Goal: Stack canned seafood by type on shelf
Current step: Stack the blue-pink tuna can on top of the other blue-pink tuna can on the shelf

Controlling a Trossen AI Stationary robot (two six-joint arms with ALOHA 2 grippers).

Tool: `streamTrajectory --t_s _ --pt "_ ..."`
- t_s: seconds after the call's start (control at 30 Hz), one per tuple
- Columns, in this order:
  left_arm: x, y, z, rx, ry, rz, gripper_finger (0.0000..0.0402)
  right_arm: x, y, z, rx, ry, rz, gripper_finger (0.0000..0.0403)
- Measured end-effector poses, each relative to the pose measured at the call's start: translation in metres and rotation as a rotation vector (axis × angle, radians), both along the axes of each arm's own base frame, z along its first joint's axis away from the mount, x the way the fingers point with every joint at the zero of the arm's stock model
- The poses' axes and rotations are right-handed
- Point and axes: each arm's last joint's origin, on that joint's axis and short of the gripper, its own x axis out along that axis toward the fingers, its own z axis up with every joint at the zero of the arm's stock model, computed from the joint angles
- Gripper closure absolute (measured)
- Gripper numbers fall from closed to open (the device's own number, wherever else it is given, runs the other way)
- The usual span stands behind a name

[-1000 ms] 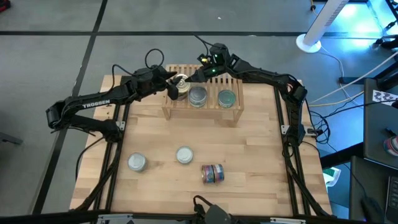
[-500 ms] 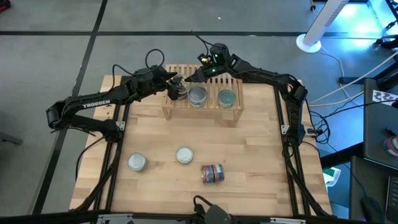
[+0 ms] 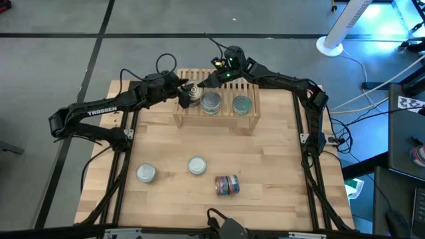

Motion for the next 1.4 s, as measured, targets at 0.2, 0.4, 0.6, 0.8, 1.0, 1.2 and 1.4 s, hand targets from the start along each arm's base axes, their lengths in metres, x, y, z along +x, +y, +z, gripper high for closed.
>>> streamTrajectory --t_s 0.2,0.4,0.6,0.8,1.0,1.2,1.4 --pt "-0.007 -0.004 0.005 -0.001 -0.004 0.001 0.0254 -0.001 -0.001 0.001 -0.008 -0.007 -0.001 0.0159" --pt "-0.013 -0.007 0.004 -0.027 0.028 0.005 0.0254 0.000 -0.001 0.000 -0.007 -0.006 0.001 0.0159" --pt "-0.015 -0.008 0.002 -0.052 0.038 0.010 0.0254 0.000 0.000 0.000 -0.006 -0.004 0.001 0.0159" --pt "-0.018 -0.010 0.005 -0.054 0.040 0.009 0.0254 0.000 -0.001 0.000 -0.010 -0.006 0.001 0.0159" --pt "-0.028 -0.015 0.009 -0.057 0.047 0.012 0.0254 0.000 -0.001 0.000 -0.012 -0.006 0.002 0.0159" --pt "-0.034 -0.018 0.009 -0.092 0.055 0.018 0.0254 0.000 -0.001 0.000 -0.012 -0.006 0.002 0.0159" --pt "-0.035 -0.018 0.020 -0.039 -0.030 0.017 0.0254 0.000 0.000 0.000 -0.011 -0.006 0.003 0.0159"
